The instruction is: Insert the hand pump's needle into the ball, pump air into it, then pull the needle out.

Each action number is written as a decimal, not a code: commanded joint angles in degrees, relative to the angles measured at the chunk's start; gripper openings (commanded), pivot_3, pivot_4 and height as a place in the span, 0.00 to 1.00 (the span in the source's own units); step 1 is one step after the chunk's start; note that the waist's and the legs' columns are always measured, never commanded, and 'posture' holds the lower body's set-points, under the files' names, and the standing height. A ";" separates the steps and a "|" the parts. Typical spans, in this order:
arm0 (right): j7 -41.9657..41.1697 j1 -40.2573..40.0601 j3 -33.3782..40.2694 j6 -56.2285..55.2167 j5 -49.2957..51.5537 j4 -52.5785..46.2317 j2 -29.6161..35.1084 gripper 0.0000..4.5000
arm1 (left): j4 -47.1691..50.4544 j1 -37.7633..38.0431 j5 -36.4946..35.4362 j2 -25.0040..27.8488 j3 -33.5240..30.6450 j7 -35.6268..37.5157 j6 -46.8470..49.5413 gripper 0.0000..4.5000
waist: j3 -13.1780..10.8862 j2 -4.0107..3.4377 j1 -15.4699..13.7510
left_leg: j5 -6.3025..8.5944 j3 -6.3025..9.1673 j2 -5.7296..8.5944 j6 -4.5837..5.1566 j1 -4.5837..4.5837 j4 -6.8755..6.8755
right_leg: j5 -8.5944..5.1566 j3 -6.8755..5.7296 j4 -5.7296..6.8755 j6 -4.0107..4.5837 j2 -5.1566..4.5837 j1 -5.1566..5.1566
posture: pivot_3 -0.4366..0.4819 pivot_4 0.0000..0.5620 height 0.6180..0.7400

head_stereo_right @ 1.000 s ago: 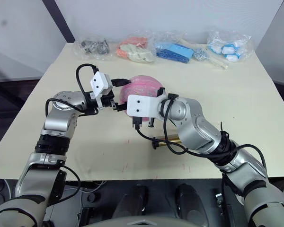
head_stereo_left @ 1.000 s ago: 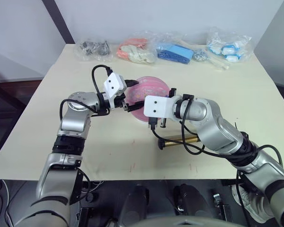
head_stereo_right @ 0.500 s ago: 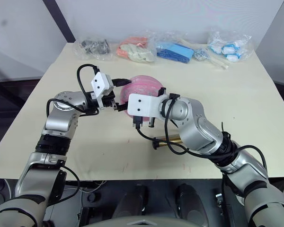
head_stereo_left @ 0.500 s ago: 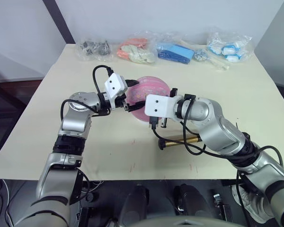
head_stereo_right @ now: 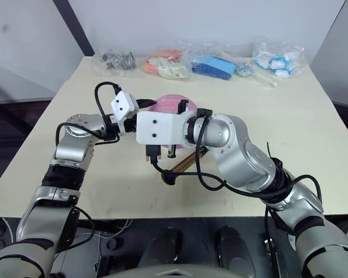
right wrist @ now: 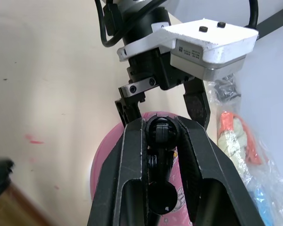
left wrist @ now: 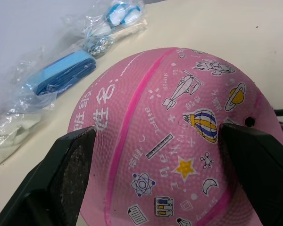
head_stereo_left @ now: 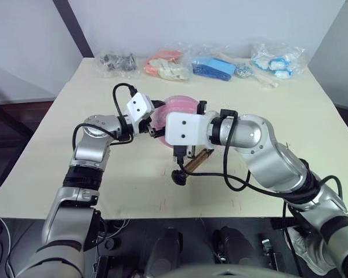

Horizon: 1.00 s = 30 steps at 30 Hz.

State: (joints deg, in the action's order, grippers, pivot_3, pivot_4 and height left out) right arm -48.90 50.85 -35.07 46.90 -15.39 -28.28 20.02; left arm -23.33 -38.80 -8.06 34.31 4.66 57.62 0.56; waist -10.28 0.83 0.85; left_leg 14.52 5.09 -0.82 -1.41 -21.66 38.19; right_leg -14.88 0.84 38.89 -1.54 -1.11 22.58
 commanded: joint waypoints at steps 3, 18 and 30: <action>-0.24 -0.31 6.17 2.83 2.38 -3.48 2.73 0.08 | -3.94 2.41 2.45 -0.10 1.45 -0.42 1.60 1.00 | 0.00 0.00 -0.07 | -0.06 0.03 0.00 0.00 -0.04 0.00 | 0.16 -0.01 0.00 0.01 0.01 0.00 | 0.48 0.27 1.00; 1.66 -15.99 27.78 8.10 15.48 -7.78 12.20 0.08 | 13.00 9.62 -17.42 2.48 -11.12 5.38 15.36 1.00 | -0.04 -0.02 1.03 | -0.08 -0.23 0.01 -0.01 -0.43 -0.79 | 0.27 0.28 -0.37 -0.18 -0.01 0.61 | 0.48 0.27 1.00; 3.84 -19.80 32.18 -0.80 19.48 3.16 16.27 0.08 | 32.52 23.74 -34.39 9.76 -21.01 10.13 30.52 1.00 | -0.17 -0.02 1.46 | -0.06 -0.37 0.01 -0.01 -1.22 -1.07 | 0.43 0.38 -0.87 0.06 -0.08 1.25 | 0.48 0.27 1.00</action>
State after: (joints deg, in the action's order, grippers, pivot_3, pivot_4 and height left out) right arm -45.58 30.54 -5.18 47.78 3.45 -24.97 35.53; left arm 5.94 -15.33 -40.35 43.07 -13.85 67.31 30.48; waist -10.45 0.81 2.31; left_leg 14.45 4.72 -0.82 -1.42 -22.89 37.11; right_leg -14.46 1.23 38.01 -1.48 -1.19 23.83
